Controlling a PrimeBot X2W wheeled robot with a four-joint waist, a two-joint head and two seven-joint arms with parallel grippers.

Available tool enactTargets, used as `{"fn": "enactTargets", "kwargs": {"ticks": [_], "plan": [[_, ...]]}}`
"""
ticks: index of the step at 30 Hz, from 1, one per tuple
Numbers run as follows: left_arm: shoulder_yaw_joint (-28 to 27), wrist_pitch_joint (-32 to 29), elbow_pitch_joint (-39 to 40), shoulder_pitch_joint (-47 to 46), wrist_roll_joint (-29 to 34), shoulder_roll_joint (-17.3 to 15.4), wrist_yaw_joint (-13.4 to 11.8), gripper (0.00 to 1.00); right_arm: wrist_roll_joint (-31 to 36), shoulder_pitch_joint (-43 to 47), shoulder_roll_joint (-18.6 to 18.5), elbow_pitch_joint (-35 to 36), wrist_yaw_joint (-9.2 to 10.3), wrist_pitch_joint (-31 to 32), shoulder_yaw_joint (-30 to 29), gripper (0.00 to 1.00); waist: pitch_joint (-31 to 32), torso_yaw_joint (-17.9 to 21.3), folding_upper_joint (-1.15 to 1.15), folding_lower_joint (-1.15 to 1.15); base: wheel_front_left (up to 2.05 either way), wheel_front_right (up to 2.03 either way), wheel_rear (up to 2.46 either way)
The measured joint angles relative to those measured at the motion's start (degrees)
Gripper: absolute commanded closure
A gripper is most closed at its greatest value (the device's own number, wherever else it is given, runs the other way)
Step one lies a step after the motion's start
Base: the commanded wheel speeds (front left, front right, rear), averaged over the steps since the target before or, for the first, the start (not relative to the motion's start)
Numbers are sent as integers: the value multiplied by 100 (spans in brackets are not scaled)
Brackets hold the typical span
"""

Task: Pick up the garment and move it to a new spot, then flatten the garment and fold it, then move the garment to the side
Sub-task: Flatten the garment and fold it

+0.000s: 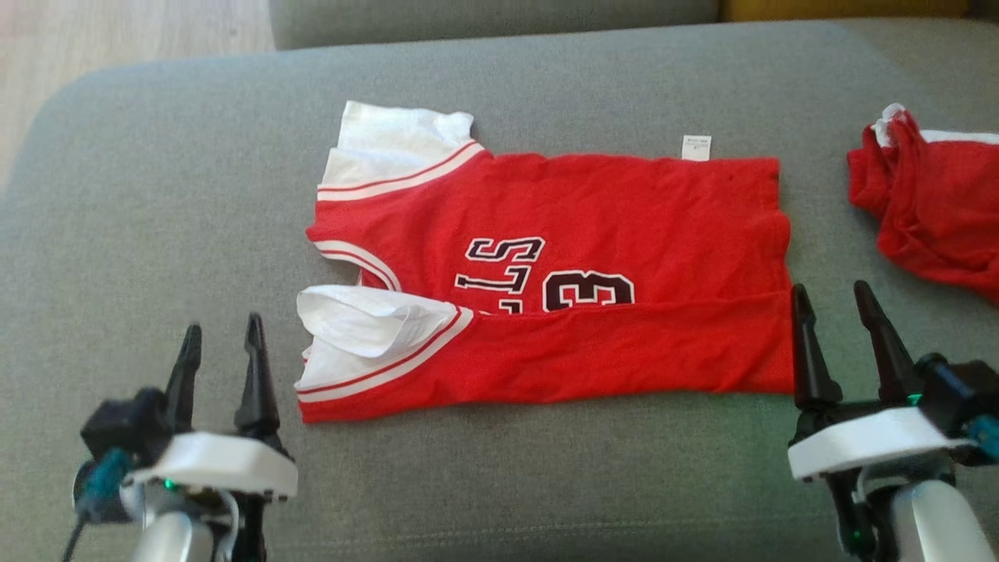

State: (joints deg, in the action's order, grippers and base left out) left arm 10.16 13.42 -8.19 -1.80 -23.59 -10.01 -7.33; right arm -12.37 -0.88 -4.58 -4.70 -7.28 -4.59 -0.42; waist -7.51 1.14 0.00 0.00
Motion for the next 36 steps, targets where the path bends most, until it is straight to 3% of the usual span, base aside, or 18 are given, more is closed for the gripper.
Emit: {"fn": "enactTargets", "kwargs": {"ticks": [10,25,36], "plan": [[135,80,82,647,488,13,-73,0,398,519,8,246,0,-209,218,0,349,17,0,0,0,0,0],[185,80,-49,634,480,62,-14,0,398,510,22,247,0,-187,258,0,339,24,0,0,0,0,0],[398,-775,-568,489,60,94,332,0,461,511,114,-109,0,854,-270,0,38,57,0,0,0,0,0]]}}
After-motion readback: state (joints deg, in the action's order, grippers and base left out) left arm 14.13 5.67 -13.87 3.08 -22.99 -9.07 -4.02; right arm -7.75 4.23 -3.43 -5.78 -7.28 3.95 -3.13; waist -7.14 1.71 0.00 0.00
